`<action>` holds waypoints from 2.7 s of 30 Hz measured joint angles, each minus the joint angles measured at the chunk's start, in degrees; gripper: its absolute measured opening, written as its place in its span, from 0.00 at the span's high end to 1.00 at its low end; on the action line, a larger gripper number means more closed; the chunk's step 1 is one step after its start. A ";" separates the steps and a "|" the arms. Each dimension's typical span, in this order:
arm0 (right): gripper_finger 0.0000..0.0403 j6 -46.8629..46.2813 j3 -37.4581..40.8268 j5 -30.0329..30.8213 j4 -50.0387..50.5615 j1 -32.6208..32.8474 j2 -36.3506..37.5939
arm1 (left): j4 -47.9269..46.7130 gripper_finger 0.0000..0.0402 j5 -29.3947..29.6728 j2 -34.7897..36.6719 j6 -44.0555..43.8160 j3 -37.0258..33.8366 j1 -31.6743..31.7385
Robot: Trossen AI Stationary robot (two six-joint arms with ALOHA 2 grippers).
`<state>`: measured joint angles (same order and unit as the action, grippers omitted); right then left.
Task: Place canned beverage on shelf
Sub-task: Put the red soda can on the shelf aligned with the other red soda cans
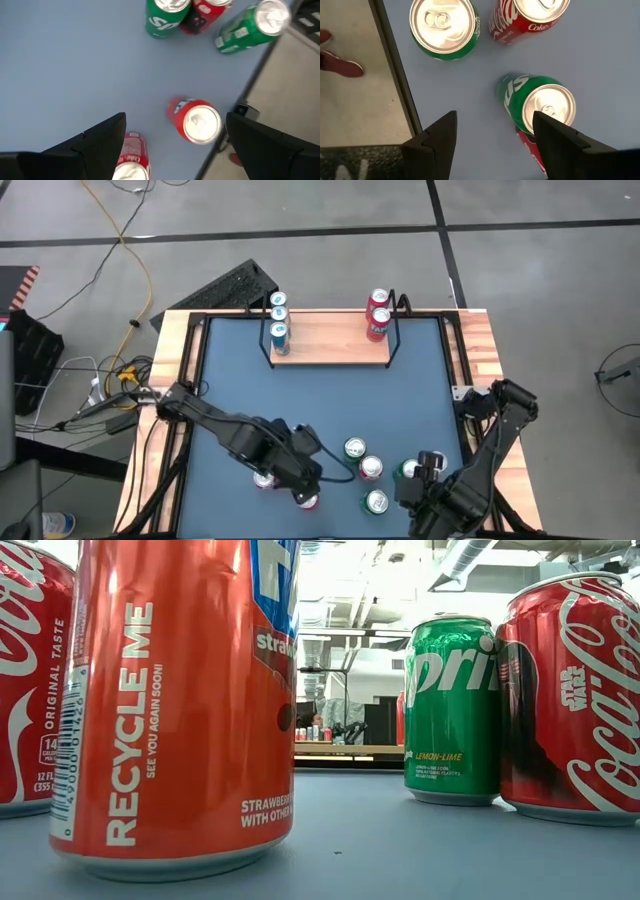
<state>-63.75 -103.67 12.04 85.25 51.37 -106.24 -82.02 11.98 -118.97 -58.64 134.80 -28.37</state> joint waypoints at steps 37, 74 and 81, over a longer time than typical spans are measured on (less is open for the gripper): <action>0.39 17.43 -0.01 -2.91 -1.71 -2.19 0.09 | 5.39 0.21 0.28 -12.28 -35.43 0.03 -6.83; 0.39 23.01 -0.01 -1.45 -4.47 -1.53 0.48 | 9.24 0.32 -2.17 -15.60 -20.16 0.11 -6.56; 0.39 28.02 -0.01 2.93 -4.30 -2.03 6.23 | 9.01 0.32 -2.04 -11.61 -8.89 0.11 -5.34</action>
<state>-35.73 -103.68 14.97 80.95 49.34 -100.00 -73.01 9.94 -130.58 -67.53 134.91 -33.71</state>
